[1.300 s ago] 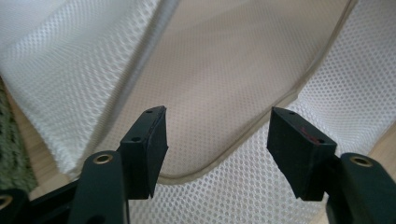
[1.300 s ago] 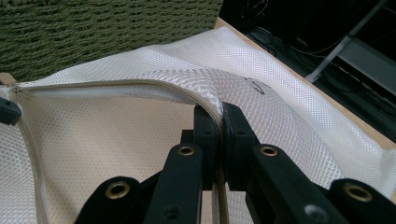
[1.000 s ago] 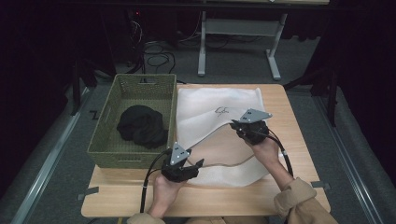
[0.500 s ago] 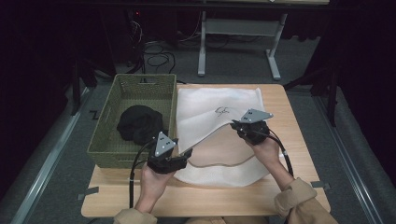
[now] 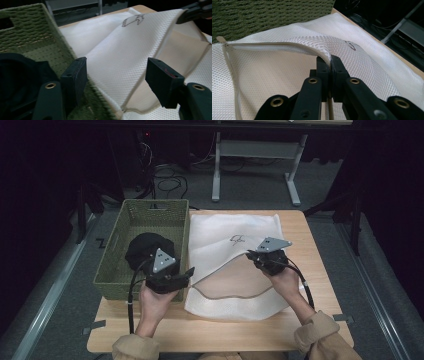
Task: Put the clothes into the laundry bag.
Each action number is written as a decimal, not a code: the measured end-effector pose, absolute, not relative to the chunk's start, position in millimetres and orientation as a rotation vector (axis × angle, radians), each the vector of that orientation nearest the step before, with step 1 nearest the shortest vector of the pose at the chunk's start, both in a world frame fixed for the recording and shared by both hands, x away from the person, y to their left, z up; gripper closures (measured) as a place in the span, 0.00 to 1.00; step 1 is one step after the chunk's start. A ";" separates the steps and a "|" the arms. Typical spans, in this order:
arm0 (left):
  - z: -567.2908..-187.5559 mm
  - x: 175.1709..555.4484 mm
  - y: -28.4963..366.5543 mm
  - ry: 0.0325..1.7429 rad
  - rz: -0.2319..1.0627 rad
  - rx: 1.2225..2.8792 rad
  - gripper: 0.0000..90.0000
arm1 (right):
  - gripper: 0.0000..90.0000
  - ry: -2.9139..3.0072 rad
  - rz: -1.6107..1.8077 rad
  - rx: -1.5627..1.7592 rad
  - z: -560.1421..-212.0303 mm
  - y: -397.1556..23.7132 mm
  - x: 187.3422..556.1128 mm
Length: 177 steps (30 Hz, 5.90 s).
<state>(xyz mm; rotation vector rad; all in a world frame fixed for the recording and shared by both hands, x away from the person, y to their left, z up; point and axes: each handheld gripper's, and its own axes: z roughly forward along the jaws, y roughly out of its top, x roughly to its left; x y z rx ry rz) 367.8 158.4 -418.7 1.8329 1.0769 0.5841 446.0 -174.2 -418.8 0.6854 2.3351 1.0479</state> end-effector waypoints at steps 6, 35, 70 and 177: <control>-409.5 381.3 177.1 1.123 0.605 1.851 0.35 | 0.98 2.338 1.052 0.697 -416.9 -174.9 446.4; -426.2 440.7 225.5 1.380 0.550 1.864 0.14 | 0.98 2.351 1.041 0.696 -417.3 -174.6 447.7; -460.6 505.8 248.2 1.584 0.442 1.942 0.00 | 0.98 2.369 1.008 0.688 -419.1 -173.1 449.1; -380.7 459.0 241.7 1.374 0.308 1.918 0.78 | 0.98 2.324 0.944 0.800 -429.9 -170.5 487.0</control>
